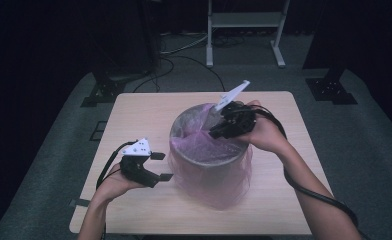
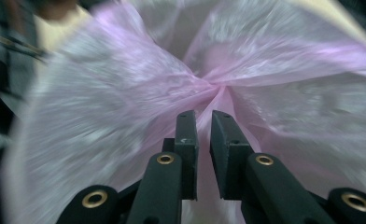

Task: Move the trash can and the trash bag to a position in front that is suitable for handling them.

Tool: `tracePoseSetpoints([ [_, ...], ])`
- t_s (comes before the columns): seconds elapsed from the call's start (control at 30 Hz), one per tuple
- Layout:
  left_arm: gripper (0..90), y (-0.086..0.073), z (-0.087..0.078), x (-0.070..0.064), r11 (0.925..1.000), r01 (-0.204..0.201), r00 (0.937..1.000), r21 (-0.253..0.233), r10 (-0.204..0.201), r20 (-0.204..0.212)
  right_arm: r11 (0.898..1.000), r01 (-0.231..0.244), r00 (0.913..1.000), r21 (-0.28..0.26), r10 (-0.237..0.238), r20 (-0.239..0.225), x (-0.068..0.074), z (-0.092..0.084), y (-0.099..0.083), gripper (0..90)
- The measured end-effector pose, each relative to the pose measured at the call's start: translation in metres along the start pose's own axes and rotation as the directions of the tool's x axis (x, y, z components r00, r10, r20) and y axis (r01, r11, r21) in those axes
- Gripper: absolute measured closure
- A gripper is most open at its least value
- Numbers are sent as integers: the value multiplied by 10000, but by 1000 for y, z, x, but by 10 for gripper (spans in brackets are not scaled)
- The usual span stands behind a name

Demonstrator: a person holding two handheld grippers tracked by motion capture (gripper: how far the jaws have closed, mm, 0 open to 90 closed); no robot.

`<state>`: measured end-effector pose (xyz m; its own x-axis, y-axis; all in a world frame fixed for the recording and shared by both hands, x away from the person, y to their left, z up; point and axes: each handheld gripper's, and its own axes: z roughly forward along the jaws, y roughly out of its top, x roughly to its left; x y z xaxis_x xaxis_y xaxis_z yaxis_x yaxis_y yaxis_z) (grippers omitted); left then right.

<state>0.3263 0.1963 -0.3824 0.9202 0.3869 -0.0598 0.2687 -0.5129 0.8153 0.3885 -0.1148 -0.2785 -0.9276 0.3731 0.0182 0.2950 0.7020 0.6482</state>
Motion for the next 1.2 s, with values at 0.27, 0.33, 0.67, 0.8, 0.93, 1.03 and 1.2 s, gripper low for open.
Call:
tracePoseSetpoints([
  [0.27, 192, 1, 0, -2, 10000, -25, 9999, 73, 26, -131, 9725, 1131, 9910, 2034, -957, -936, 23, 38, 10, 827],
  [0.33, 192, 1, 0, -2, 10000, -24, 10000, 42, 25, -93, 9696, 1320, 9863, 2058, -1078, -1246, 29, 36, 9, 832],
  [0.67, 188, 3, 3, -5, 10000, 40, 10000, -32, -40, 90, 9700, 1817, 9686, 1616, -1481, -1998, 53, 26, 2, 858],
  [0.8, 188, 3, 3, -6, 10000, -2, 9999, 26, 2, 132, 9711, 1882, 9664, 1466, -1565, -2038, 61, 23, -4, 862],
  [0.93, 187, 2, 1, -8, 10000, -80, 9997, 52, 78, 213, 9701, 2046, 9560, 1304, -1694, -2393, 72, 21, -7, 866],
  [1.03, 187, 1, -2, -8, 10000, -35, 9999, 10, 35, 150, 9691, 2125, 9570, 1252, -1805, -2272, 78, 16, -7, 853],
  [1.2, 180, 0, -6, -9, 10000, -43, 10000, -85, 43, 84, 9838, 1258, 9871, 1274, -1113, -1152, 56, 10, 4, 857],
])
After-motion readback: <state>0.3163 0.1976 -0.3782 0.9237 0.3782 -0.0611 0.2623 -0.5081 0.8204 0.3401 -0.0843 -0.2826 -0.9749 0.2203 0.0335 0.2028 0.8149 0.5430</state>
